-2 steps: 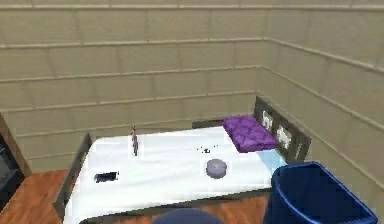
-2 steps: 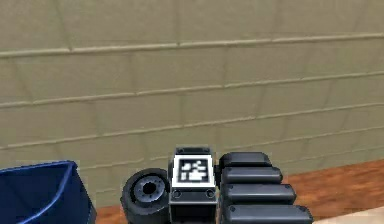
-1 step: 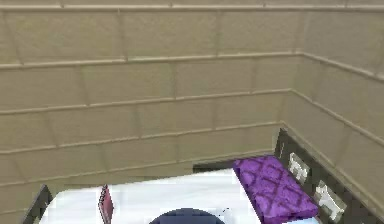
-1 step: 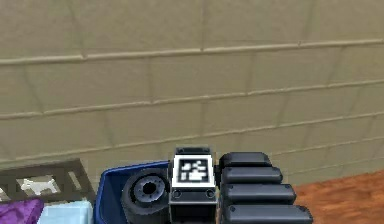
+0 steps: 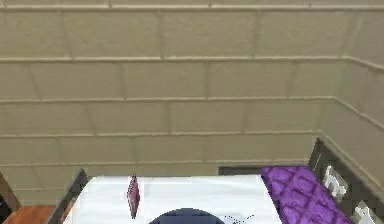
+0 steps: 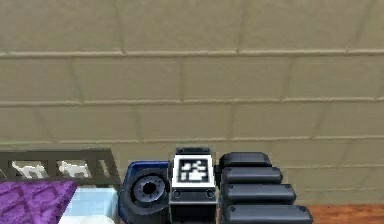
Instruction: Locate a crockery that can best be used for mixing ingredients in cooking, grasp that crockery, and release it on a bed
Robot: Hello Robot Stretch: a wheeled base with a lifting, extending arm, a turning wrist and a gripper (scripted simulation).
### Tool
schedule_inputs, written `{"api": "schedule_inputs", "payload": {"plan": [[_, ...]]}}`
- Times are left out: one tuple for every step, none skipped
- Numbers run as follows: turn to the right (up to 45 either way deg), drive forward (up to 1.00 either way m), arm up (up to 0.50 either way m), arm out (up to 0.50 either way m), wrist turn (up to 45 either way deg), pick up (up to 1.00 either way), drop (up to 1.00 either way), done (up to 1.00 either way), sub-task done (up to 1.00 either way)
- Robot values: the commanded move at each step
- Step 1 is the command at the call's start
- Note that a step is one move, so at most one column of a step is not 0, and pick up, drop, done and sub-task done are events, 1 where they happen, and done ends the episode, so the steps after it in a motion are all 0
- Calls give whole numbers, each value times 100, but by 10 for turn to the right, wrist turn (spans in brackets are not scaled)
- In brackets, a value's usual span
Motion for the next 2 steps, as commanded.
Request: {"api": "schedule_inputs", "payload": {"plan": [[120, 0, 0, 0, 0, 0, 0, 0, 0], [-150, 0, 0, 0, 0, 0, 0, 0, 0]]}}
